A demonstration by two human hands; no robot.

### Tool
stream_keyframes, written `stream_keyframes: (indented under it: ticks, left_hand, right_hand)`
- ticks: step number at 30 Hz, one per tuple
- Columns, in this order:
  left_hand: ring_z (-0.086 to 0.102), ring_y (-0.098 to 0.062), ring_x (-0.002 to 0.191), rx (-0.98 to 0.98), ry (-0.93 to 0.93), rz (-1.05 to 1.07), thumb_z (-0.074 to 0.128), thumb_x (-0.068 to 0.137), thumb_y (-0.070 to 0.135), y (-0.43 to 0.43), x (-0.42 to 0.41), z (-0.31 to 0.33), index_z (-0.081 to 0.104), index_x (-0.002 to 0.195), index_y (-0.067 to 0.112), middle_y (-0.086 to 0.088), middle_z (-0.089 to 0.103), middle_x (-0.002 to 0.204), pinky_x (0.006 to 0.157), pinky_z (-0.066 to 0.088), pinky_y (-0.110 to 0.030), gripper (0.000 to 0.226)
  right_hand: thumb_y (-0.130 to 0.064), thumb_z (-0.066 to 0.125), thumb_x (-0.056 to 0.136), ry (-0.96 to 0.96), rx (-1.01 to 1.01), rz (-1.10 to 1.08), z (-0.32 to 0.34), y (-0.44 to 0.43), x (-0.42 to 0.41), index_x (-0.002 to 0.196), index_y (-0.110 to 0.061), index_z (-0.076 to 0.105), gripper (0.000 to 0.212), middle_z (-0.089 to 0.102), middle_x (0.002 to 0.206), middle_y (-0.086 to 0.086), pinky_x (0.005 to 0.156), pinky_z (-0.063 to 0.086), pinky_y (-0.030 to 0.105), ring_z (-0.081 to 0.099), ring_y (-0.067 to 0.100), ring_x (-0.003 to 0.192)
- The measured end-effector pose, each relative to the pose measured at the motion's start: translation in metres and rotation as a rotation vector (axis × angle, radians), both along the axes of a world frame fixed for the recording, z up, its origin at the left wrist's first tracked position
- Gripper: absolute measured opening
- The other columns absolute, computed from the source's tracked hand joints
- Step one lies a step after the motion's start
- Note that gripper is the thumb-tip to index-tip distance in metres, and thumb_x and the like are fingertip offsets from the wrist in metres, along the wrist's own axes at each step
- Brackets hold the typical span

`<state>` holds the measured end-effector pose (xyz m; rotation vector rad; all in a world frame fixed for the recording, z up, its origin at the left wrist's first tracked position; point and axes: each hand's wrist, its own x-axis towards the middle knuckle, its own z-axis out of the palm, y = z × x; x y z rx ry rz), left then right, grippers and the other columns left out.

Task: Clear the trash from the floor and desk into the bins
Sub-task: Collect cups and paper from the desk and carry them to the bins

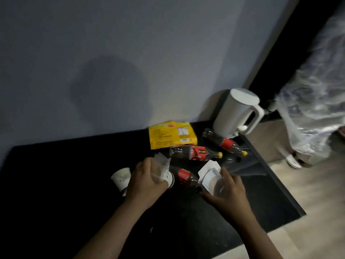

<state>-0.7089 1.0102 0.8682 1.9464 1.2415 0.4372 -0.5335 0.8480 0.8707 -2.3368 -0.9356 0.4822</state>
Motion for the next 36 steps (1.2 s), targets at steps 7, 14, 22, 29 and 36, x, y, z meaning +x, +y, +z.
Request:
stream_keyframes:
  ticks: [7,14,22,29,36]
  left_hand:
    - [0.044,-0.022,0.118,0.044,-0.097,-0.229,0.07,0.068,0.028,-0.044,0.084,0.043,0.035,0.131,0.029,0.003,0.039,0.132,0.097,0.044,-0.039,0.072]
    - [0.049,-0.019,0.104,0.143,-0.262,-0.481,0.071,0.063,0.033,-0.133,0.207,0.103,0.045,0.118,0.025,0.003,0.044,0.114,0.084,0.043,-0.029,0.061]
    - [0.048,-0.015,0.102,0.203,-0.371,-0.695,0.07,0.065,0.034,-0.267,0.346,0.161,0.044,0.12,0.028,0.005,0.046,0.12,0.08,0.036,-0.024,0.061]
    - [0.036,-0.004,0.103,0.235,-0.455,-0.816,0.071,0.071,0.03,-0.352,0.431,0.191,0.036,0.132,0.029,0.017,0.032,0.117,0.084,0.031,-0.022,0.07]
    - [0.044,-0.008,0.099,0.216,-0.539,-0.924,0.072,0.068,0.028,-0.407,0.513,0.195,0.038,0.109,0.041,0.016,0.043,0.111,0.075,0.034,-0.022,0.055]
  right_hand:
    - [-0.052,0.077,0.065,-0.043,0.108,-0.225,0.041,-0.067,0.044,0.148,-0.027,0.022,0.102,0.031,0.126,-0.009,0.102,0.041,0.033,0.033,0.015,0.125]
    - [-0.05,0.076,0.06,-0.153,0.203,-0.412,0.09,-0.18,0.131,0.139,-0.033,0.038,0.089,0.037,0.112,-0.014,0.092,0.045,0.032,0.041,0.014,0.113]
    - [-0.049,0.077,0.061,-0.38,0.235,-0.594,0.152,-0.33,0.222,0.128,-0.029,0.051,0.075,0.041,0.101,-0.013,0.079,0.044,0.025,0.038,0.009,0.101]
    - [-0.064,0.066,0.054,-0.436,0.234,-0.697,0.184,-0.424,0.271,0.113,-0.038,0.052,0.065,0.041,0.101,-0.014,0.076,0.044,0.023,0.038,0.013,0.106]
    - [-0.05,0.075,0.065,-0.484,0.278,-0.83,0.192,-0.473,0.33,0.134,-0.027,0.046,0.078,0.04,0.103,-0.011,0.077,0.041,0.021,0.041,0.014,0.103]
